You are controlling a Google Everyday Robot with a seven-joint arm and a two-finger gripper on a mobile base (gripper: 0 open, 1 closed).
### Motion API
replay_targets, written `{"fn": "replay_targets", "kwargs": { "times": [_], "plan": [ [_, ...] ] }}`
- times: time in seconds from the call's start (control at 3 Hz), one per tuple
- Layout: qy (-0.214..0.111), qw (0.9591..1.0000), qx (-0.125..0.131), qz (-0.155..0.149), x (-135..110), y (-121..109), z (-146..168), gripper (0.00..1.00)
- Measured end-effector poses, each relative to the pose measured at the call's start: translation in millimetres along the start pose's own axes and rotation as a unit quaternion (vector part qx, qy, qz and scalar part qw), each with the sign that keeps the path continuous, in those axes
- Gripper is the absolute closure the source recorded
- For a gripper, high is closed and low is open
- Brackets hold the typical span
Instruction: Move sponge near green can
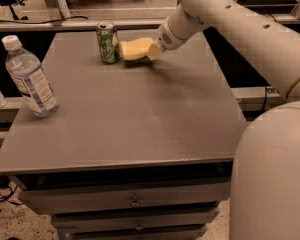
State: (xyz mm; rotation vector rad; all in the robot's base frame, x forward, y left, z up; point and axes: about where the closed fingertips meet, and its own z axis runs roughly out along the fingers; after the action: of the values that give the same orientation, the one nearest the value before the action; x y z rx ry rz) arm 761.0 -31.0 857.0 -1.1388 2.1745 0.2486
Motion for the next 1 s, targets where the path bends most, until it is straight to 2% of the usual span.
{"fn": "replay_targets", "kwargs": {
  "times": [0.33, 0.67, 1.0],
  "plan": [
    [0.001, 1.0, -0.002, 0.0, 1.2, 0.8, 2.1, 0.13],
    [0.003, 1.0, -0.004, 0.0, 2.6, 1.3, 3.3, 0.0],
    [0.002, 1.0, -0.007, 0.001, 6.1, 1.0, 0.6, 0.0]
  ]
}}
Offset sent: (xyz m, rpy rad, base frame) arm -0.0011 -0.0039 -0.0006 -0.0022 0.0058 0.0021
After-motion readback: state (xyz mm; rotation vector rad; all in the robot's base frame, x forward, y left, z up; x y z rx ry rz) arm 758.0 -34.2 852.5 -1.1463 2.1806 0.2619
